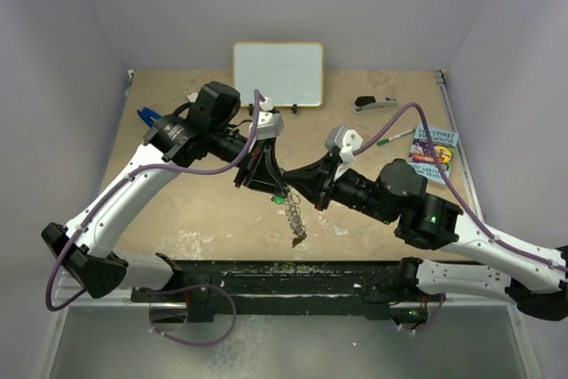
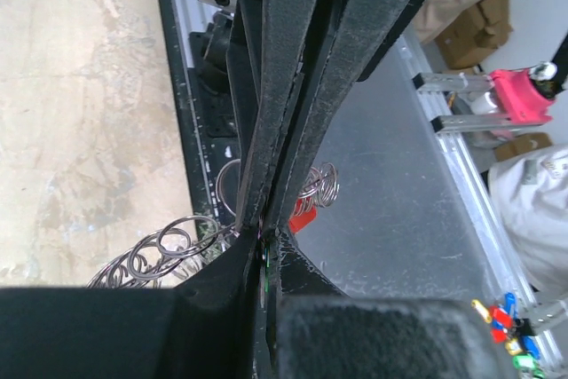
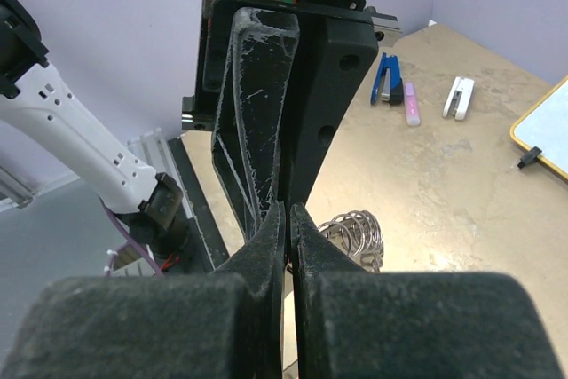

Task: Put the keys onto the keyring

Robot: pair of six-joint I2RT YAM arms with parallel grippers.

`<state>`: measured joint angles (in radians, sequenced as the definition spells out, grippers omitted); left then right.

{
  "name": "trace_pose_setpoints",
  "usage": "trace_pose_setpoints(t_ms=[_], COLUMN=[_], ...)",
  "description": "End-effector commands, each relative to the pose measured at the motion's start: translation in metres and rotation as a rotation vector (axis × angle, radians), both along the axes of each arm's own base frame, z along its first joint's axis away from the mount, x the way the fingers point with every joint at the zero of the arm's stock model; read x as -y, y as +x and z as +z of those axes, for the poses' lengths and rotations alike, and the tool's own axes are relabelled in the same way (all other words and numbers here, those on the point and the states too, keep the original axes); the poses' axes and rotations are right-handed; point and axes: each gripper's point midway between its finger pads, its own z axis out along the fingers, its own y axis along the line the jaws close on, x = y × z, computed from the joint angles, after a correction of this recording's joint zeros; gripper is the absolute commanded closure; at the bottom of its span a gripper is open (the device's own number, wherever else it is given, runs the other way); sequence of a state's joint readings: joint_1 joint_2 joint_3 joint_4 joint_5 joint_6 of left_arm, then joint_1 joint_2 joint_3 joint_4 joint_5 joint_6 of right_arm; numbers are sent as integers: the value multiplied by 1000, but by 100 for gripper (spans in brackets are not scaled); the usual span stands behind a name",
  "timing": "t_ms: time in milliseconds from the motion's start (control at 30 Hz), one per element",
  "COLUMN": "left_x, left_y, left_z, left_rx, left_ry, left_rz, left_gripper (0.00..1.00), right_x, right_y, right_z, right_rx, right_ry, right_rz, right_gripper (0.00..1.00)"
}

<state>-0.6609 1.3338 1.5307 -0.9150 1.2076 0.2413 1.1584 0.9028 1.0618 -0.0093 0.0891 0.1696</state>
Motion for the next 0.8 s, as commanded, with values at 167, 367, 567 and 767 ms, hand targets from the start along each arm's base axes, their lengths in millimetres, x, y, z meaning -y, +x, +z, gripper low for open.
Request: trace_pose_setpoints(t_ms=[167, 367, 567, 767], left_x=[-10, -12, -18, -23], left_y=[-30, -25, -16, -4], left_z=[40, 35, 16, -3], left_rx=[-89, -14, 100, 188], left_ry=[-117, -95, -16, 73], left_rz=[-152, -105, -84, -68], left_gripper=[96, 96, 96, 96], right_x=[21, 26, 22, 28], right_y=[1, -6, -14, -16], right_z=[20, 20, 16, 24], right_rx=[-4, -43, -96, -109], right_ry=[88, 74, 51, 78], right_rz=[-47, -29, 11, 2], right_gripper=[80, 79, 75, 71])
